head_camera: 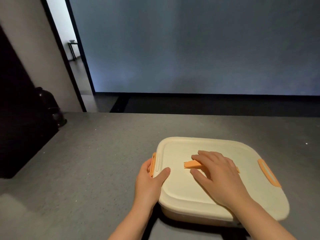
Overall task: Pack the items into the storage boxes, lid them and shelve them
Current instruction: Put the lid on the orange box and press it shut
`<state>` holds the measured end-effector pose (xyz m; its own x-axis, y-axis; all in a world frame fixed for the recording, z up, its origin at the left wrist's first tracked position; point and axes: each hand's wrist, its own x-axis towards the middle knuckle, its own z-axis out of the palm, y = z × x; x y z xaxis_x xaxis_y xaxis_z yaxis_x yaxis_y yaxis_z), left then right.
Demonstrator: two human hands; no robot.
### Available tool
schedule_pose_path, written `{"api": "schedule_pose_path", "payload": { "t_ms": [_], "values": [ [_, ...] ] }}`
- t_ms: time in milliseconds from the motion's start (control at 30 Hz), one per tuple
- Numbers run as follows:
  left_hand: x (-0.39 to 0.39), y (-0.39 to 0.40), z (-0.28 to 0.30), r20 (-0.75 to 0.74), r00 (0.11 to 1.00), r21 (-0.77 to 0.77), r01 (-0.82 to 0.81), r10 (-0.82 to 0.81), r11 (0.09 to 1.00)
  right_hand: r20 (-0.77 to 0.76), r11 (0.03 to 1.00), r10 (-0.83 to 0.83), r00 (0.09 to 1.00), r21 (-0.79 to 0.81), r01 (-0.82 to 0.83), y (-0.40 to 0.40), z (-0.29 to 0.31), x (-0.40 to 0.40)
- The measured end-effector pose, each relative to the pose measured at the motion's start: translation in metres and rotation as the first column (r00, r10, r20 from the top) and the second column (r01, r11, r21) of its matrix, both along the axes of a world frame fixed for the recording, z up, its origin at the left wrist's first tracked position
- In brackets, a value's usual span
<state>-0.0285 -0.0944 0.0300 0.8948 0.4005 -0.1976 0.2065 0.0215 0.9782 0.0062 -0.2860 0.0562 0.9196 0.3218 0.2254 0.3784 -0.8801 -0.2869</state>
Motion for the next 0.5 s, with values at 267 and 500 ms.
{"api": "schedule_pose_path", "payload": {
  "t_ms": [267,500],
  "values": [
    [-0.0007,0.0028,0.0062,0.065,0.997,0.152,0.041,-0.052,0.988,0.019,1.000,0.010,1.000,0.024,-0.010,0.0001,-0.0024,0.0013],
    [0.0005,0.0043,0.0025,0.071,0.992,0.255,0.086,-0.108,0.963,0.038,1.000,0.004,0.999,0.016,-0.005,0.0022,-0.0036,0.0027]
  ]
}}
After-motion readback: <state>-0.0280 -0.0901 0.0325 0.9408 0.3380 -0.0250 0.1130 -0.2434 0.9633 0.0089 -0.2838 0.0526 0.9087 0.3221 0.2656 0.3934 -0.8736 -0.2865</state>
